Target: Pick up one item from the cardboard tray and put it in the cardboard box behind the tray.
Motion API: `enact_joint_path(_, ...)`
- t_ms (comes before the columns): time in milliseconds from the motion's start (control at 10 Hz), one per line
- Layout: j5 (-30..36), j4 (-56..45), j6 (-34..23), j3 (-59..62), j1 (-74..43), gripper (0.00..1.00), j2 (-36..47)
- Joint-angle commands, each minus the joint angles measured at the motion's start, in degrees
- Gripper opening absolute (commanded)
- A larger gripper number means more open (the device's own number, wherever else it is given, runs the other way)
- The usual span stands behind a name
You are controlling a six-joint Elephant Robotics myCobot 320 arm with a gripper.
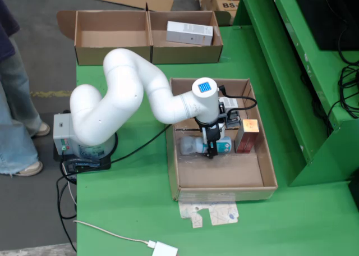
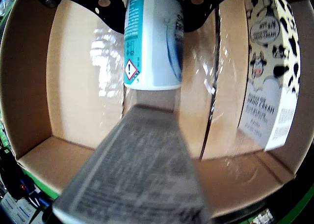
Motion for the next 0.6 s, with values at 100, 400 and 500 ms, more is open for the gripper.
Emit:
enact_joint_path(100,-0.2,-9.8,-0.8,0.5,0.7,0.0,17.5)
enact_joint_path(400,-0.6,-12.0,-0.8,1.2,1.2,0.0,21.0)
enact_joint_path(500,-0.8,-13.2,-0.7,1.6,1.6,0.0,23.3)
